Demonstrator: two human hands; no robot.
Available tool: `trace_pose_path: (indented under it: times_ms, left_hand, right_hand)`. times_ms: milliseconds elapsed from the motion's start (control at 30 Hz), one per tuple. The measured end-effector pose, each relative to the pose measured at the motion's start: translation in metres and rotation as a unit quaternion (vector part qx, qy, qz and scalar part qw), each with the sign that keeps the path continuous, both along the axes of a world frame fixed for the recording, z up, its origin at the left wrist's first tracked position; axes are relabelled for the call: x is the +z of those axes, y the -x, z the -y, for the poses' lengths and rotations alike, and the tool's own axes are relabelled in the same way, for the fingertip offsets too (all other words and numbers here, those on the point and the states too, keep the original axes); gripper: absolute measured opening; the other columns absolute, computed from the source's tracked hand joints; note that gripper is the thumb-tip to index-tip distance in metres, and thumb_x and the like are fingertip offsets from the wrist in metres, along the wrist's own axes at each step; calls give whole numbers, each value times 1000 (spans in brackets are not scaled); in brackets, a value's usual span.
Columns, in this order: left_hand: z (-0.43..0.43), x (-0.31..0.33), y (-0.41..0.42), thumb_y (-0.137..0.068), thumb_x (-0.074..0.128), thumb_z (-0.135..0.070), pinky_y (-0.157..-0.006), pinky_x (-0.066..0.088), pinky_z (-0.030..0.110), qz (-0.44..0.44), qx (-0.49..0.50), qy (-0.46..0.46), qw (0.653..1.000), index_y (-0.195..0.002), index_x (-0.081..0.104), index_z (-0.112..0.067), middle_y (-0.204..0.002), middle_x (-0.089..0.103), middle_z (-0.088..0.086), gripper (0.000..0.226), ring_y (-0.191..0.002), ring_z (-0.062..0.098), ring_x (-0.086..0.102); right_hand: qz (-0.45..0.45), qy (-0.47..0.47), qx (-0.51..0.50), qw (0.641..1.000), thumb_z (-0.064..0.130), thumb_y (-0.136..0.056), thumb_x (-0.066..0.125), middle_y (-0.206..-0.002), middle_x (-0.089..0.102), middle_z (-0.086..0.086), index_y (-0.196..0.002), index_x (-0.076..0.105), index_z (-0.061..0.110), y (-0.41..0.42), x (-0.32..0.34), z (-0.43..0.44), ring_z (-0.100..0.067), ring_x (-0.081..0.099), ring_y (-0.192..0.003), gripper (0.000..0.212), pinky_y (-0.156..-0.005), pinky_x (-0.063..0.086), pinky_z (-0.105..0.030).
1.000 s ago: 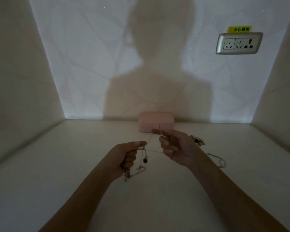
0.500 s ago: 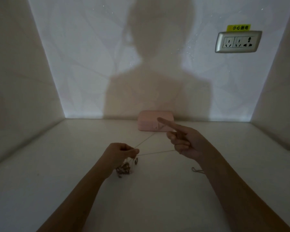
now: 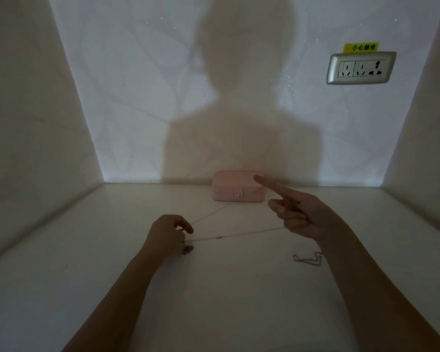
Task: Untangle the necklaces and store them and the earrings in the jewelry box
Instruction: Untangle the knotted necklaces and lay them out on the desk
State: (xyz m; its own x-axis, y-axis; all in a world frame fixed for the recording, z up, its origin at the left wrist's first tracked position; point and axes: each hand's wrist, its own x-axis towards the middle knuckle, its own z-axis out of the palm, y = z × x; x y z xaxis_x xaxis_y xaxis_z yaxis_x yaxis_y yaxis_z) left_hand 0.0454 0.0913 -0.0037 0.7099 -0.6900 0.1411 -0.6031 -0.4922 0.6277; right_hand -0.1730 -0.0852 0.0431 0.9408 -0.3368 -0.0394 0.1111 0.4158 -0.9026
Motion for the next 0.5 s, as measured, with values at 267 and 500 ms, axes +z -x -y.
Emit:
trace_pose_path:
  times_ms: [267,500]
  left_hand:
    - [-15,13,4,-86,38,8,-55,47,23,-350,-176,53,919,-71,65,-4,-74,63,12,33,-59,17,57]
    - [-16,8,6,-88,60,-38,-46,34,19,-252,-148,-48,955,-83,71,-8,-65,63,0,32,-48,10,44]
  right_hand:
    - [22,-60,-38,997,25,-97,35,-55,46,-3,-125,60,25,2,-5,15,-5,7,-37,37,-23,22,-10]
    - [-25,8,-124,992,27,-96,42,-53,47,-5,-127,56,23,10,-10,28,-2,21,-28,35,-25,19,-11]
